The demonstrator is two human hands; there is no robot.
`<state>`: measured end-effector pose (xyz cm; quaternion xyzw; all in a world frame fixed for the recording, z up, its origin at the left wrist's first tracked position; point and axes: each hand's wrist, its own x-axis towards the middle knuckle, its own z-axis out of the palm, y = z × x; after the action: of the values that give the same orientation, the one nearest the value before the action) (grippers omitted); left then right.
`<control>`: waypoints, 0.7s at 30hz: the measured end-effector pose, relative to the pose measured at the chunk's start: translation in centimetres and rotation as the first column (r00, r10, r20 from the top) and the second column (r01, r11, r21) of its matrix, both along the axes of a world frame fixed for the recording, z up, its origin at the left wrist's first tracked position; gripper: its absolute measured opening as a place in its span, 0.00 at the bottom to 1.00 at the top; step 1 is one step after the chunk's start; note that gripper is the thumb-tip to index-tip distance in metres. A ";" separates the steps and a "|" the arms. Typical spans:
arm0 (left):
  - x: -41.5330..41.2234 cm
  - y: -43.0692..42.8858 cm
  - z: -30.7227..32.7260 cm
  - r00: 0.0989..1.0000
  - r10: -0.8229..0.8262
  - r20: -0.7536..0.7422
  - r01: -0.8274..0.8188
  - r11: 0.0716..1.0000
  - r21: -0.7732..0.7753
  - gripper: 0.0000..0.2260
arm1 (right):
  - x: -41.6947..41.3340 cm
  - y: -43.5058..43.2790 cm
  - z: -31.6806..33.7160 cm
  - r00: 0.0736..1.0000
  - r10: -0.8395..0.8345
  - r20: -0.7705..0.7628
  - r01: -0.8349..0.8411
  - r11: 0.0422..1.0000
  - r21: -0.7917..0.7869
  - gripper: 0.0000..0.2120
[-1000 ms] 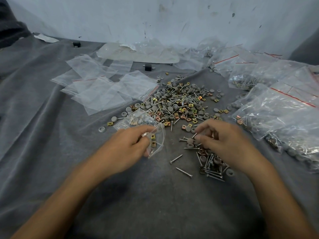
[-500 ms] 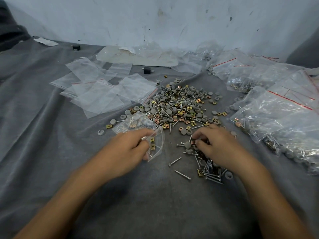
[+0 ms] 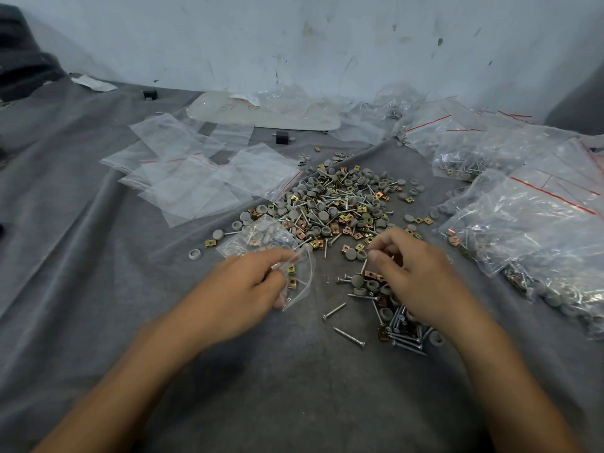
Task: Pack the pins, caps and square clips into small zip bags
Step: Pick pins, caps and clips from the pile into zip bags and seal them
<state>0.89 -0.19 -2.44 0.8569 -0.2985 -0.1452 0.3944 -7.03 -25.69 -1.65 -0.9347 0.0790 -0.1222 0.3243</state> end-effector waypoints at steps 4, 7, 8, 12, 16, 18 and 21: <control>0.1 0.1 -0.1 1.000 -0.007 0.014 0.007 1.000 0.007 0.21 | 0.1 -0.7 -0.4 0.996 -0.071 -0.053 0.059 0.980 -0.191 0.04; 0.1 0.2 -0.1 1.000 -0.007 0.029 0.007 1.000 0.014 0.21 | 0.2 -0.7 -0.5 0.994 -0.057 -0.091 0.033 0.971 -0.239 0.05; 0.1 0.2 -0.1 0.999 -0.009 0.032 0.008 1.000 0.014 0.21 | 0.2 -0.5 -0.4 0.992 -0.048 -0.115 0.017 0.967 -0.254 0.04; 0.0 0.2 0.1 0.999 -0.011 0.037 0.010 1.000 0.009 0.21 | 0.3 -0.2 -0.3 0.979 -0.036 -0.199 -0.029 0.949 -0.314 0.02; -0.1 0.1 0.3 0.999 -0.010 0.040 0.009 1.000 0.014 0.23 | 0.2 0.1 -0.3 0.993 -0.014 -0.118 -0.018 0.964 -0.267 0.03; -0.2 0.1 0.2 0.999 -0.009 0.036 0.008 1.000 0.010 0.23 | 0.2 0.6 -0.3 1.000 0.000 -0.014 -0.003 0.985 -0.172 0.05; -0.2 0.0 0.2 1.000 -0.007 0.026 0.007 1.000 0.001 0.23 | 0.3 0.8 -0.1 0.999 -0.010 0.035 0.015 0.989 -0.149 0.04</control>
<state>0.66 -0.17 -2.25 0.8578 -0.3066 -0.1354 0.3897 -6.77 -24.89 -1.79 -0.9536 0.0701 -0.1460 0.2538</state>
